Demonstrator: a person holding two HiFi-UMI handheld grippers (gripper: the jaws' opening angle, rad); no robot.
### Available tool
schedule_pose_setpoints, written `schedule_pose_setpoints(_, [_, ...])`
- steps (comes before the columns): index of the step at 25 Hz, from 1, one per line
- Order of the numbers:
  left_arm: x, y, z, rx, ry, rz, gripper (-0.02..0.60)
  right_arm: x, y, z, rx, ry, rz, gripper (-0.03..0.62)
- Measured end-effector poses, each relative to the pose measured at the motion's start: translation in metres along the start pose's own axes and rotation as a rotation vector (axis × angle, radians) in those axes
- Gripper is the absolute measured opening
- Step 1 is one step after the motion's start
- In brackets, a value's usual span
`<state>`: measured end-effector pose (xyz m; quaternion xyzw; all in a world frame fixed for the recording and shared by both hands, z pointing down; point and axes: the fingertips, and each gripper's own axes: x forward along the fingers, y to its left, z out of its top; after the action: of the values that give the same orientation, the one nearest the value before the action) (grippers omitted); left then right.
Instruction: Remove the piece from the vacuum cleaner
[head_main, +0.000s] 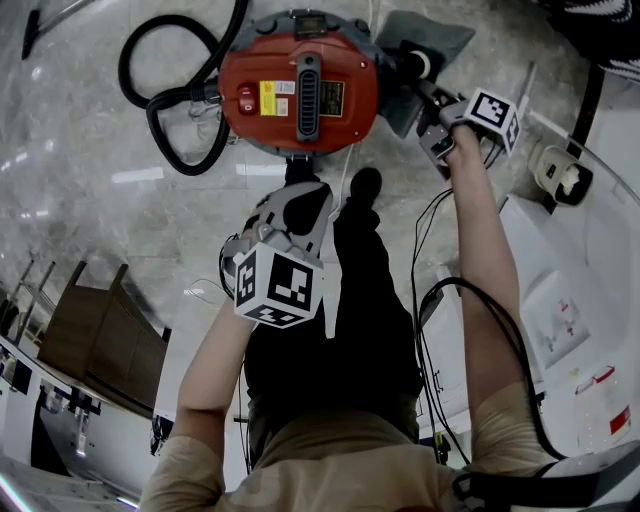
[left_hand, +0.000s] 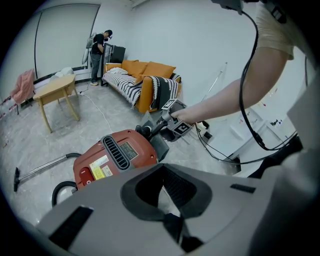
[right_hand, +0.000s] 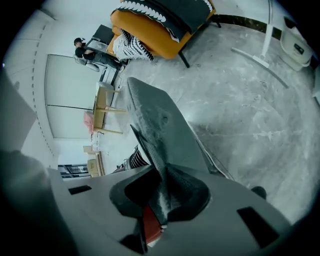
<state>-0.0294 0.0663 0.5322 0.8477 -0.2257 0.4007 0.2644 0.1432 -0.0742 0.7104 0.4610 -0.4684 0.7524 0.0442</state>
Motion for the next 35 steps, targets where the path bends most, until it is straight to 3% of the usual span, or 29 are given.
schedule_pose_setpoints(17, [0.004, -0.001, -0.004, -0.005, 0.008, 0.001, -0.003, 0.001, -0.004, 0.003, 0.037, 0.022, 0.074, 0.051])
schedule_pose_setpoints(30, [0.005, 0.000, -0.009, -0.011, 0.014, 0.008, -0.003, 0.002, -0.013, 0.010, -0.149, 0.046, 0.009, 0.051])
schedule_pose_setpoints(35, [0.007, -0.003, -0.010, -0.020, 0.015, 0.008, -0.003, -0.008, -0.047, 0.032, -0.157, -0.022, -0.117, 0.025])
